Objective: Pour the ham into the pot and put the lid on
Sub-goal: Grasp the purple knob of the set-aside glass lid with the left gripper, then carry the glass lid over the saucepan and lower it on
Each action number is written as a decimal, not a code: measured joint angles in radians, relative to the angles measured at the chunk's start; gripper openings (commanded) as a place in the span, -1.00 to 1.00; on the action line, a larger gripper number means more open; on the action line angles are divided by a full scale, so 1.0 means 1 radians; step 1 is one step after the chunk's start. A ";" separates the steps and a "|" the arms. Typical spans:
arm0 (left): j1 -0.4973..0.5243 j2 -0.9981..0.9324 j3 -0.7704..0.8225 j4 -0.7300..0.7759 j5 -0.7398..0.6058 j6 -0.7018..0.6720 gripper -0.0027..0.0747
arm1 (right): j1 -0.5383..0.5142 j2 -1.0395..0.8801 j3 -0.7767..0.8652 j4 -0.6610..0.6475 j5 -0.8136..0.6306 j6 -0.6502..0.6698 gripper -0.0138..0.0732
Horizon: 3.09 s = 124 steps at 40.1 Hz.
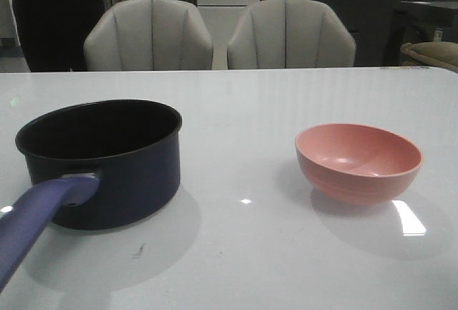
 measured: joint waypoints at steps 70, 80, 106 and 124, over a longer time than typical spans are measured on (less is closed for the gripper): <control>-0.016 0.003 -0.127 -0.013 0.022 0.120 -0.13 | 0.000 0.000 0.000 0.000 0.000 0.000 -0.31; -0.161 -0.082 -0.279 -0.009 0.095 0.164 -0.13 | 0.000 0.000 0.000 0.000 0.000 0.000 -0.31; -0.564 -0.081 -0.338 -0.001 0.194 0.187 -0.13 | 0.000 0.000 0.000 0.000 0.000 0.000 -0.31; -0.626 0.032 -0.339 0.003 0.219 0.209 -0.13 | 0.000 0.000 0.000 0.000 0.000 0.000 -0.31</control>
